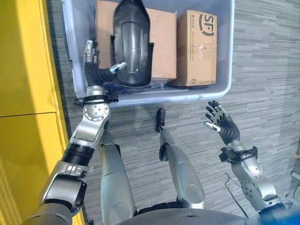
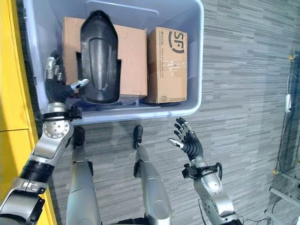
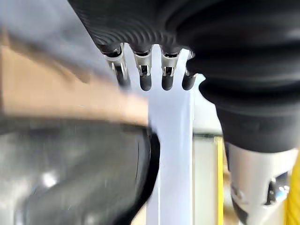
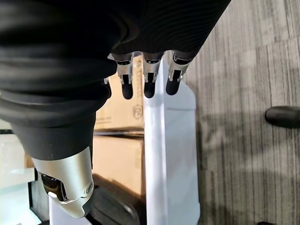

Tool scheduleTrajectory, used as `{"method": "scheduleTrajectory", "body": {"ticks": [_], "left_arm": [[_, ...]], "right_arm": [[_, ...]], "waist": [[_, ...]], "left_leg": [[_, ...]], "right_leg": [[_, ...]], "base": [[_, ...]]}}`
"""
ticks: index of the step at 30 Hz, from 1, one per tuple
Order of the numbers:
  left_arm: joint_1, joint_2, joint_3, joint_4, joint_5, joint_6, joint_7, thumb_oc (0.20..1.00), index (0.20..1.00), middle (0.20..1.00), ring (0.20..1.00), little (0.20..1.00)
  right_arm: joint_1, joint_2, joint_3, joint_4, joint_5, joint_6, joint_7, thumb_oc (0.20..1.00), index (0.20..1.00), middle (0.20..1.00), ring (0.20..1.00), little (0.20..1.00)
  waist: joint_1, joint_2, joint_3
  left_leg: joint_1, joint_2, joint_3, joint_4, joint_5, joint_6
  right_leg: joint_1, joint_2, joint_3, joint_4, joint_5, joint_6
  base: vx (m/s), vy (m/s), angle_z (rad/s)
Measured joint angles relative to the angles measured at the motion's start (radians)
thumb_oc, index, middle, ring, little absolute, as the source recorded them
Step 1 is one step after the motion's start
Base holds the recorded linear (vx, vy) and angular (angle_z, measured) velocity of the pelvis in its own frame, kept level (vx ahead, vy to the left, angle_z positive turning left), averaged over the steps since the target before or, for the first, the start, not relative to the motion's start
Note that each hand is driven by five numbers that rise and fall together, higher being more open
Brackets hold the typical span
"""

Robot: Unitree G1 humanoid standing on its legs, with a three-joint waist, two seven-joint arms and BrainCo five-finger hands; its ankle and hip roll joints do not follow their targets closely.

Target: Move parts from the plastic box to the shelf.

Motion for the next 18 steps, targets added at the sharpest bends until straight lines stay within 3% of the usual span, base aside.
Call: {"method": "scheduleTrajectory", "body": {"ticks": [3, 8, 18], "left_arm": [[0.036, -0.006, 0.005, -0.027, 0.011, -0.007, 0.009, 1.0, 1.0, 1.0, 1.0, 1.0], [0.063, -0.002, 0.033, -0.061, 0.167, 0.0, 0.072, 1.0, 1.0, 1.0, 1.0, 1.0], [-0.083, -0.01, -0.016, 0.072, 0.188, 0.041, 0.104, 1.0, 1.0, 1.0, 1.0, 1.0]], "right_arm": [[-0.001, 0.0, -0.003, -0.001, 0.0, 0.0, -0.006, 1.0, 1.0, 1.0, 1.0, 1.0], [0.003, 0.0, -0.004, -0.004, 0.0, -0.003, -0.017, 1.0, 1.0, 1.0, 1.0, 1.0], [0.002, -0.002, -0.003, -0.004, 0.0, -0.014, -0.025, 1.0, 1.0, 1.0, 1.0, 1.0]], "waist": [[0.005, 0.003, 0.002], [0.004, 0.006, 0.004], [-0.003, 0.008, 0.005]], "left_leg": [[0.004, -0.004, 0.001, -0.003, 0.001, 0.003], [0.006, -0.004, 0.003, -0.006, 0.001, 0.004], [0.019, -0.002, 0.008, -0.014, 0.002, 0.004]], "right_leg": [[0.004, -0.006, 0.001, 0.0, -0.011, 0.007], [0.004, -0.005, 0.001, 0.0, -0.01, 0.005], [0.004, 0.0, 0.004, 0.009, -0.007, 0.001]], "base": [[0.01, -0.014, 0.02], [0.0, 0.0, 0.0], [0.0, 0.0, 0.0]]}}
